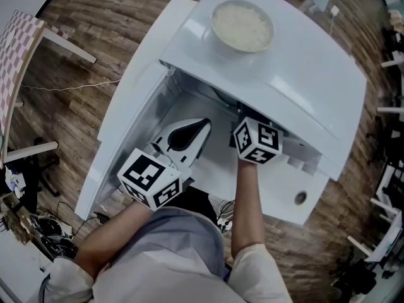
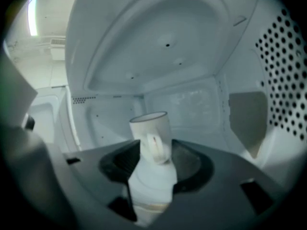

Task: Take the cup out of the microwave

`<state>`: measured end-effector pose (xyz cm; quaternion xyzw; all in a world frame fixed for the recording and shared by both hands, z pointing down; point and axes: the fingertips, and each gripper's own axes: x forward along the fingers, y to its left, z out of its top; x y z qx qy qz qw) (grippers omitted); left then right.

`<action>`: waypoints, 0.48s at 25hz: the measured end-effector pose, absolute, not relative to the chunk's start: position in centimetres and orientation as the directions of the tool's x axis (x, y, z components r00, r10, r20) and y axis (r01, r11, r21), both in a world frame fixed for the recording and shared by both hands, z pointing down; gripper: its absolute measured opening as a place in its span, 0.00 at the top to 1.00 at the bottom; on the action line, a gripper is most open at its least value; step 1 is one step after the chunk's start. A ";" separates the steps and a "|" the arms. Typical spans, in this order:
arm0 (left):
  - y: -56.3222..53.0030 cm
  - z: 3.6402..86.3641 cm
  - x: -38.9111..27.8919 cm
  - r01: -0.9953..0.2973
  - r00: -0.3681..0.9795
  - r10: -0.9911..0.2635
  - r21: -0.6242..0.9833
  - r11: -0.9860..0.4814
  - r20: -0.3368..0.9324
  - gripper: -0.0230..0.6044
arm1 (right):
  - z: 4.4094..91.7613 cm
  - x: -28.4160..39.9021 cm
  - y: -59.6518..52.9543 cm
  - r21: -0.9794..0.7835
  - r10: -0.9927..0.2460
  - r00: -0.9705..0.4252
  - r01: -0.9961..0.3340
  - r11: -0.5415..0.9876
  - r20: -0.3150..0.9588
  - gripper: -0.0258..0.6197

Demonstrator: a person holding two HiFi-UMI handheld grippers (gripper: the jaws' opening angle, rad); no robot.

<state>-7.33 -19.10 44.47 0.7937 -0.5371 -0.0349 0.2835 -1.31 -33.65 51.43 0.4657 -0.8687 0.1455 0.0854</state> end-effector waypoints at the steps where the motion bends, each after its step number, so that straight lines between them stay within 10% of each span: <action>1: -19.1 44.5 -7.4 -0.833 0.421 -0.872 0.487 -0.263 0.249 0.95 | 51.4 -1.3 -33.7 -0.165 -0.785 -0.549 -0.836 0.524 0.288 0.62; 12: -19.1 44.4 -7.8 -0.835 0.416 -0.875 0.485 -0.259 0.248 0.95 | 51.6 -1.0 -33.7 -0.115 -0.798 -0.519 -0.852 0.510 0.306 0.81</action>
